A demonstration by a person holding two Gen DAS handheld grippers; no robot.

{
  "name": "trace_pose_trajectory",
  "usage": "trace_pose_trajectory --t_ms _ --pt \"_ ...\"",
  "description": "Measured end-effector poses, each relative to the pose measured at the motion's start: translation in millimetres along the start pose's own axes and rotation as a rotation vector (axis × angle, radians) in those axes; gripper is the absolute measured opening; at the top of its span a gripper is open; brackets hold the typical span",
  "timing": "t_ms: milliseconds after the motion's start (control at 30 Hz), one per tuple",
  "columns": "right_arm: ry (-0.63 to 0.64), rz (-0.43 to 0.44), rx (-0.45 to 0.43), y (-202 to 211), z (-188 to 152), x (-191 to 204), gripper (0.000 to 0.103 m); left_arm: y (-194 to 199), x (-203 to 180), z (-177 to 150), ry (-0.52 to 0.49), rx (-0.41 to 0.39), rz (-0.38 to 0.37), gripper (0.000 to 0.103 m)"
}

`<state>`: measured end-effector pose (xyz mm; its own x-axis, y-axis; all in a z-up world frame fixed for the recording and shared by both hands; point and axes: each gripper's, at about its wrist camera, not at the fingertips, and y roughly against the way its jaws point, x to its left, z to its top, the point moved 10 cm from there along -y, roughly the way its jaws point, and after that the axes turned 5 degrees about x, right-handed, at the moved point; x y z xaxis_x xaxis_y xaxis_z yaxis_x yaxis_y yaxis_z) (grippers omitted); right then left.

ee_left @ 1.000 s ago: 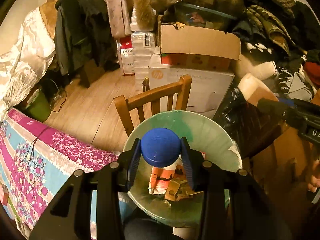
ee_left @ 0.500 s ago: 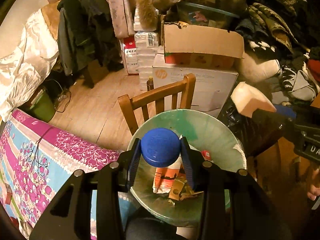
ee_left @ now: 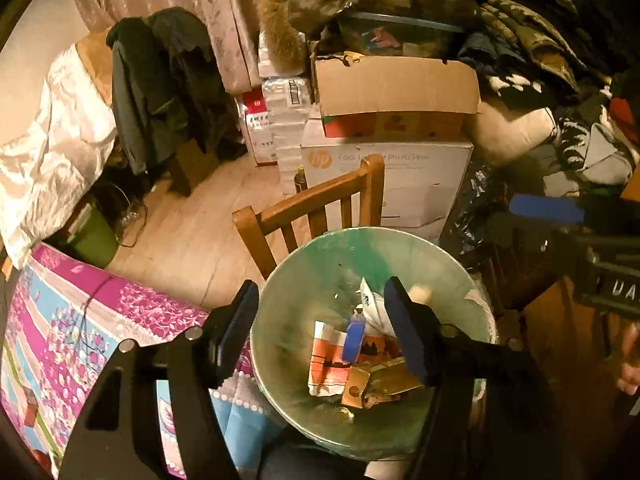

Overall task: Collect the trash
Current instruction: 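Open the left gripper to drop the blue cap into the bin, then move both empty grippers back to the trash on the quilt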

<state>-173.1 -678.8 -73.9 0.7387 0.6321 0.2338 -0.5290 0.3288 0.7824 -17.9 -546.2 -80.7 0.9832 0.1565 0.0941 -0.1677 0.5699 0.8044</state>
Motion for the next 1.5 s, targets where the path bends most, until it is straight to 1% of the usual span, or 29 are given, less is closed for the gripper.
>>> trace_pose_trajectory --t_ms 500,600,733,867,1000,1067,1167,1233,1300,1433,1467,1500 --pt "0.002 0.008 -0.010 2.9 1.6 3.1 0.047 10.5 18.2 2.6 0.039 -0.037 0.076 0.062" --pt "0.012 0.027 -0.035 6.8 8.2 10.6 0.047 11.3 25.0 -2.6 0.053 -0.037 0.098 0.062" --pt "0.044 0.035 -0.069 11.3 13.9 25.6 0.047 13.7 45.6 -14.8 0.104 -0.036 0.145 0.062" --pt "0.052 0.030 -0.116 16.0 18.1 34.4 0.047 16.2 73.6 -35.2 0.190 -0.018 0.191 0.062" --pt "0.055 0.017 -0.185 26.8 22.6 41.1 0.052 29.9 91.2 -52.4 0.235 -0.033 0.226 0.064" --pt "0.060 0.040 -0.199 27.3 22.2 49.0 0.054 40.0 100.3 -63.3 0.250 -0.049 0.246 0.069" --pt "0.089 0.057 -0.180 19.1 16.3 65.7 0.056 52.2 120.5 -87.1 0.280 -0.047 0.290 0.070" --pt "0.132 0.064 -0.152 9.3 9.8 84.2 0.056 58.1 136.3 -104.4 0.326 -0.037 0.303 0.070" --pt "0.186 0.078 -0.129 0.3 2.5 107.8 0.056 64.9 155.8 -128.3 0.387 -0.019 0.318 0.070" --pt "0.275 0.115 -0.095 -13.4 -9.1 155.9 0.061 76.6 195.9 -181.2 0.523 0.021 0.360 0.070" --pt "0.310 0.129 -0.082 -18.2 -13.6 172.9 0.062 80.7 209.7 -202.5 0.580 0.037 0.375 0.070" --pt "0.333 0.139 -0.071 -21.9 -17.1 186.0 0.062 83.5 218.3 -216.8 0.617 0.046 0.384 0.070"
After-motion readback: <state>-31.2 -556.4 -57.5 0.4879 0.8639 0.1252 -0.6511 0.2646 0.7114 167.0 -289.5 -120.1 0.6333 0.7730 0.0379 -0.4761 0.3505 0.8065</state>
